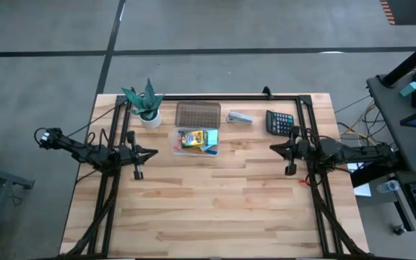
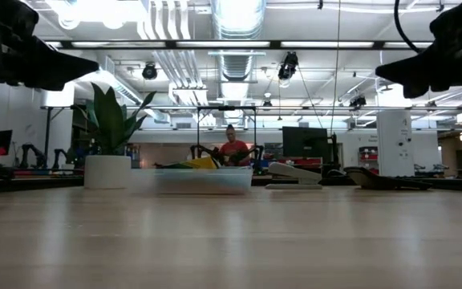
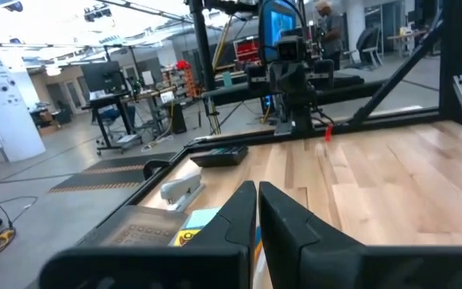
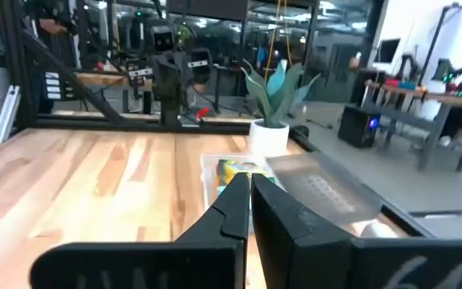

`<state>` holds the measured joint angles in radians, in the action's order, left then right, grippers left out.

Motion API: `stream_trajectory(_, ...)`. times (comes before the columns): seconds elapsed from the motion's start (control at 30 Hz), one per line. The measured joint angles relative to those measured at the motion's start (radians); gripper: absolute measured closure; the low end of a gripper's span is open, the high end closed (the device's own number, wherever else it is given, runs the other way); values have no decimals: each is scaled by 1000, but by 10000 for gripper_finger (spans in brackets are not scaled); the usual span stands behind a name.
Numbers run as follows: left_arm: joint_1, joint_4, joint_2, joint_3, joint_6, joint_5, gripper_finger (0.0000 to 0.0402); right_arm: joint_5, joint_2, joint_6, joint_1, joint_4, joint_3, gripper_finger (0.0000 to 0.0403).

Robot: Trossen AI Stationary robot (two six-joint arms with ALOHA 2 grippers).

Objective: Pack school essentials
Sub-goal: Return to Home Position

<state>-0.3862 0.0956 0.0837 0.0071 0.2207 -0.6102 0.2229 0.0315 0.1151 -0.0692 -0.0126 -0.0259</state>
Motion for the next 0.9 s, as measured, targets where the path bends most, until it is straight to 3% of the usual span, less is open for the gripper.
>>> stream_trajectory(0.9,0,0,72,0,1,0,401,5,11,-36,0,-1,0,394)
